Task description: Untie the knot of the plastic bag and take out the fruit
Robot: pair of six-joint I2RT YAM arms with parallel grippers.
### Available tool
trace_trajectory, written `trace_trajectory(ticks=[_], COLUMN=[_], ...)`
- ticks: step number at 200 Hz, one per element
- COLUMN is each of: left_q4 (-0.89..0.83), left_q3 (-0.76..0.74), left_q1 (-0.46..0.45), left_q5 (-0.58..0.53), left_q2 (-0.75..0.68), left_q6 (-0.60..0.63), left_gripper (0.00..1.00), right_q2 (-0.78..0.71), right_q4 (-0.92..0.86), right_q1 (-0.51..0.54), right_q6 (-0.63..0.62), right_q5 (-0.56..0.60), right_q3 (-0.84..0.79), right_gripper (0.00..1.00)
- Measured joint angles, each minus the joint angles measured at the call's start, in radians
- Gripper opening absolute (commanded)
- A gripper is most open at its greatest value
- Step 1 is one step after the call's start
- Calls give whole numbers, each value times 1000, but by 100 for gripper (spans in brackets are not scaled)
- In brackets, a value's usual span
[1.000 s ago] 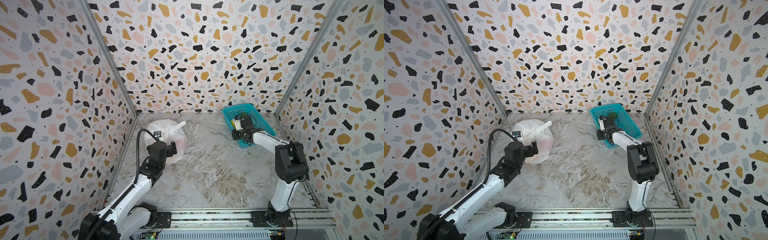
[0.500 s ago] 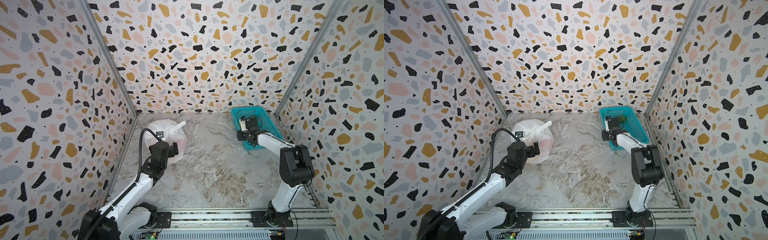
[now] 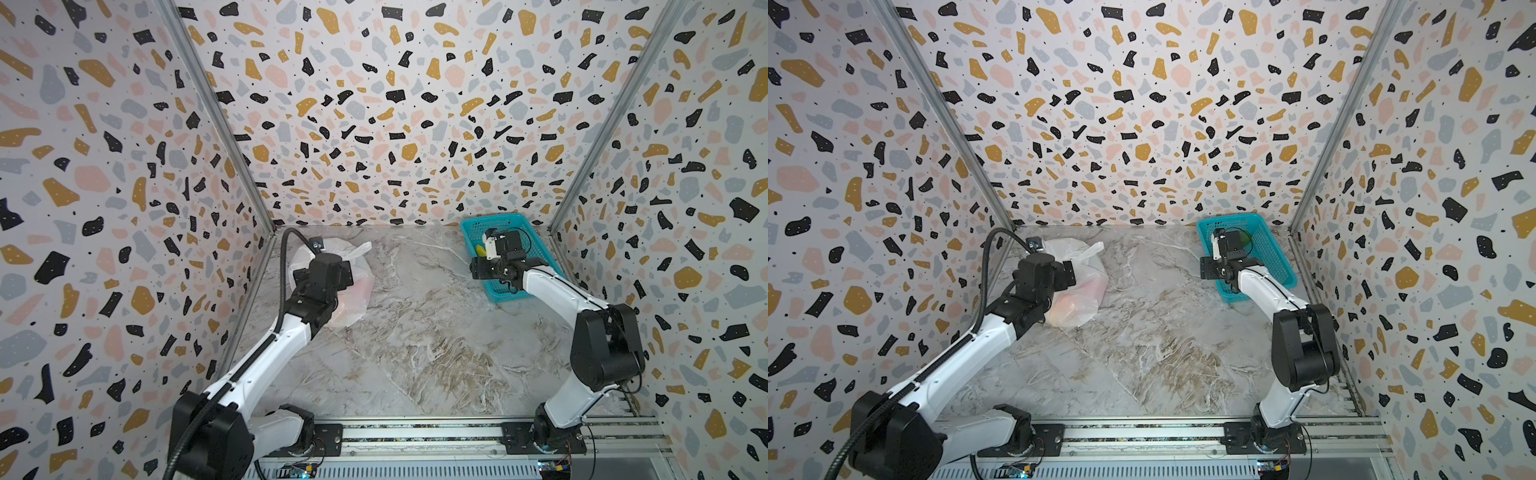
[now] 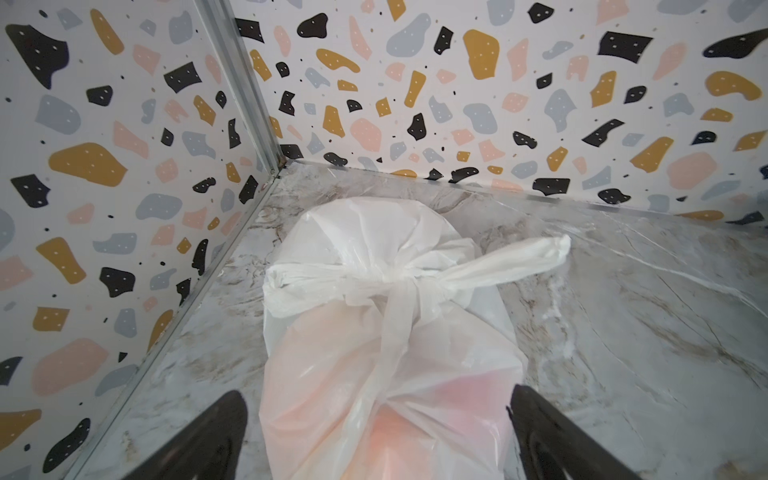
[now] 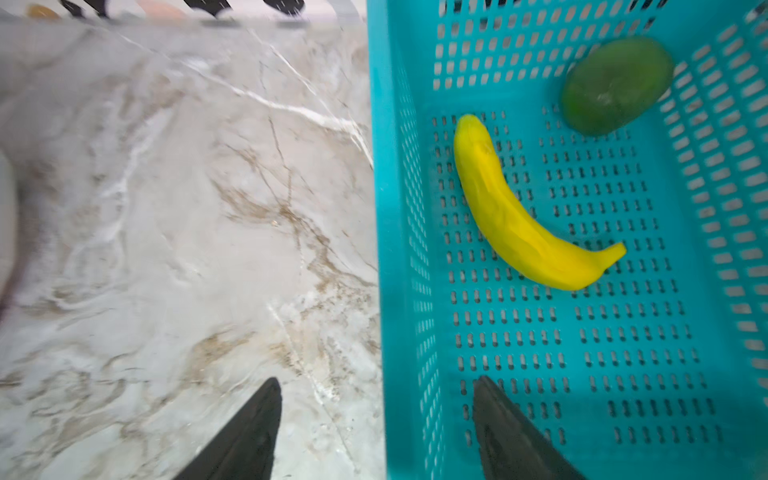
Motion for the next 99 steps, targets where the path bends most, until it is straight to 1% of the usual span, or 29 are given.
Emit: trace_trajectory(ticks=[26, 44, 74, 99], left_q4=[-71, -127, -209, -293], left_q3=[156, 240, 320, 399], left_q1=[73, 106, 116, 117], left_q5=[32, 56, 118, 150], left_q2=[138, 238, 387, 494], left_q6=[-1, -10, -42, -55], left_gripper=[100, 96, 92, 92], right_q2=[-87, -127, -163, -178], right_q4=[-22, -40, -74, -86], right_q1=[15, 22, 22, 22], right_q6=[4, 6, 9, 11], right_q5=[-12, -23, -32, -40], right_q3=[20, 22, 21, 21], right_gripper=[78, 80, 83, 84])
